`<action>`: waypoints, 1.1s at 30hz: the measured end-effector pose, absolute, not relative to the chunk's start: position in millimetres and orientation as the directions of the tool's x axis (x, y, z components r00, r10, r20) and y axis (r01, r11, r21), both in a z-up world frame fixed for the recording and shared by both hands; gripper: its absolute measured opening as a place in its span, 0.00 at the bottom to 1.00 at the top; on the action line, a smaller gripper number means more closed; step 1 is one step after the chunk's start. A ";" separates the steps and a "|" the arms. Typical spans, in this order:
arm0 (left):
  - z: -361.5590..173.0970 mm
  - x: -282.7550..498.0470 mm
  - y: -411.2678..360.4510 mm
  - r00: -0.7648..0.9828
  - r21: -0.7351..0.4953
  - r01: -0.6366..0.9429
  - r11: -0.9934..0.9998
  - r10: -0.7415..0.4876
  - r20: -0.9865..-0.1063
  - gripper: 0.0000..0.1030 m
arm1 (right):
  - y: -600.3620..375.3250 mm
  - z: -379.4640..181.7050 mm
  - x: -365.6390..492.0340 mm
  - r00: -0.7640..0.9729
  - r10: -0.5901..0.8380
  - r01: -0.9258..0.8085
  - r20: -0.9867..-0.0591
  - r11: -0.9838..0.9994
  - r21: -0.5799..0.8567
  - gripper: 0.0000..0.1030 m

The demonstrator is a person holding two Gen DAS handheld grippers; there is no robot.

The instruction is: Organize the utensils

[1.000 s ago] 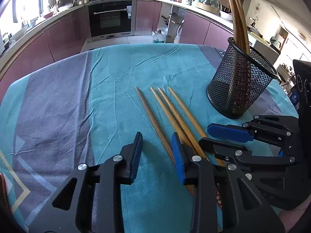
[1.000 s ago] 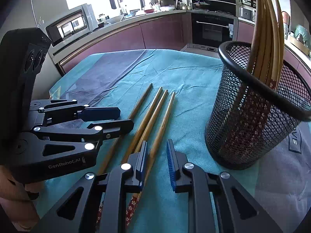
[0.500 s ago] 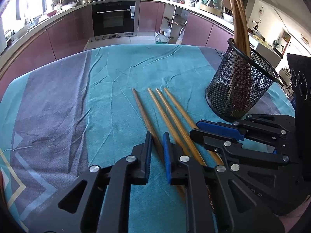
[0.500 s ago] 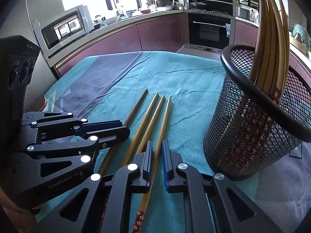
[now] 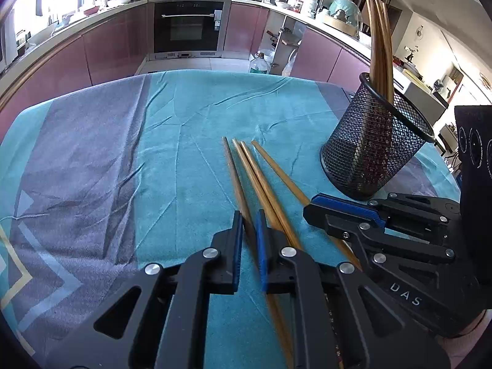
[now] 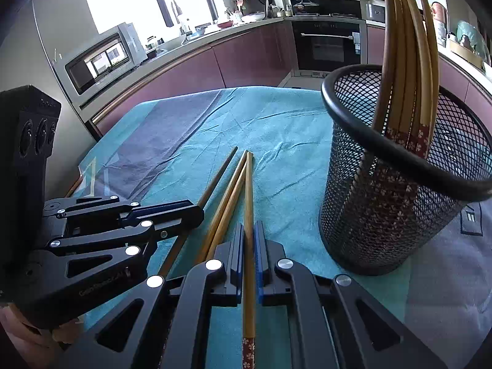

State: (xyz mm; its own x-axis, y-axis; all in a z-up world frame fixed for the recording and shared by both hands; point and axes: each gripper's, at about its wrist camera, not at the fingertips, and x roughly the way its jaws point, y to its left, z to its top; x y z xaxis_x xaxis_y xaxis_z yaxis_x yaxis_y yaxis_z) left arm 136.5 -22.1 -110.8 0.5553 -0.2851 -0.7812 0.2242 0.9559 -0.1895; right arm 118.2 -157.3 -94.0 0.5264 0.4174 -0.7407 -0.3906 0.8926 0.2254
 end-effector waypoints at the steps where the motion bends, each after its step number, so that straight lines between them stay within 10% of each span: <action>1: -109.2 134.7 -21.9 0.559 -0.190 0.226 0.955 -0.287 -0.778 0.09 | -157.9 -92.5 116.8 0.528 0.422 -0.392 -0.737 0.891 0.229 0.05; 33: -46.7 89.2 8.0 0.618 -0.260 0.294 0.920 -0.390 -0.682 0.08 | -177.3 -45.0 77.5 0.581 0.533 -0.443 -0.615 0.841 0.309 0.05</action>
State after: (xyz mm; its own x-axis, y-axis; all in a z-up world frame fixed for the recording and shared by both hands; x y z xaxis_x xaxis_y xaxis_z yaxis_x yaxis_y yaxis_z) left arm 89.2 8.0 -46.7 0.6185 -0.3904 -0.6820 0.2942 0.9198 -0.2598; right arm 77.5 -177.3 -45.0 0.5813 0.5327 -0.6150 -0.4435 0.8412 0.3095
